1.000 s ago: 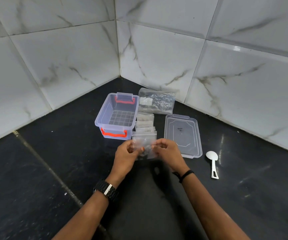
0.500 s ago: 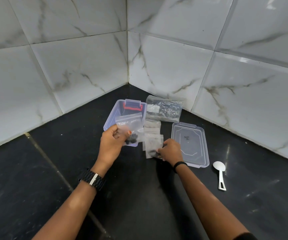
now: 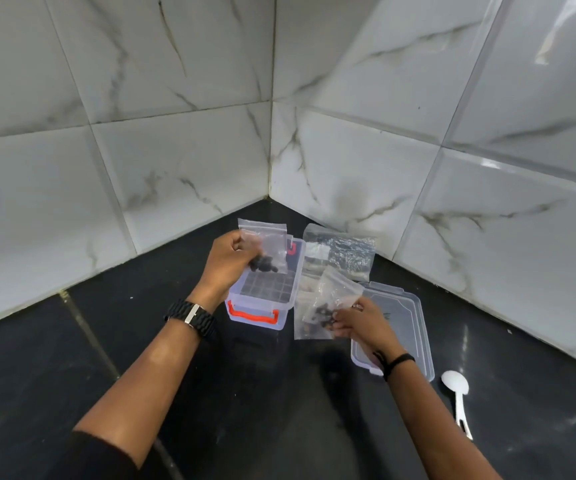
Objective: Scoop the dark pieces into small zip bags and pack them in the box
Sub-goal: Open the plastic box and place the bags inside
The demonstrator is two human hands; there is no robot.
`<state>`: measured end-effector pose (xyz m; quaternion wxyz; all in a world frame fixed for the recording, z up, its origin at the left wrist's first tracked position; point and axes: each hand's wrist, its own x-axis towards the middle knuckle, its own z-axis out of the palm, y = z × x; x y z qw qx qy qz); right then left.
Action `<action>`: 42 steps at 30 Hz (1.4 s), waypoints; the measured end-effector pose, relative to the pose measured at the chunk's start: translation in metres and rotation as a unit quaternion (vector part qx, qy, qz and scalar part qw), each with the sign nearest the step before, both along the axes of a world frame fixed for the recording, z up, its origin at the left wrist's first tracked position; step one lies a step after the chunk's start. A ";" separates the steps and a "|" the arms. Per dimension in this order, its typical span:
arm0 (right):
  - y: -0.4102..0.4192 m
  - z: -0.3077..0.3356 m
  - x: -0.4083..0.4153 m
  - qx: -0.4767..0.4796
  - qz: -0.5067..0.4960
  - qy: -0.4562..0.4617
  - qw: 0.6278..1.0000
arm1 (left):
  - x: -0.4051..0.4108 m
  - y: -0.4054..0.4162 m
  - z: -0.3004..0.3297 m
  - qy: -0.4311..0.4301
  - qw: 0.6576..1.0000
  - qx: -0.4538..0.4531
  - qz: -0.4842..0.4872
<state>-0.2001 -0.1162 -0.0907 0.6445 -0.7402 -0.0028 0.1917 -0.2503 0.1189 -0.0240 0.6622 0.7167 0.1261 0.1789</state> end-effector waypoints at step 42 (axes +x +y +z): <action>0.150 0.045 0.107 -0.299 0.125 -0.124 0.938 | 0.098 0.032 -0.029 0.244 0.960 0.065 -0.123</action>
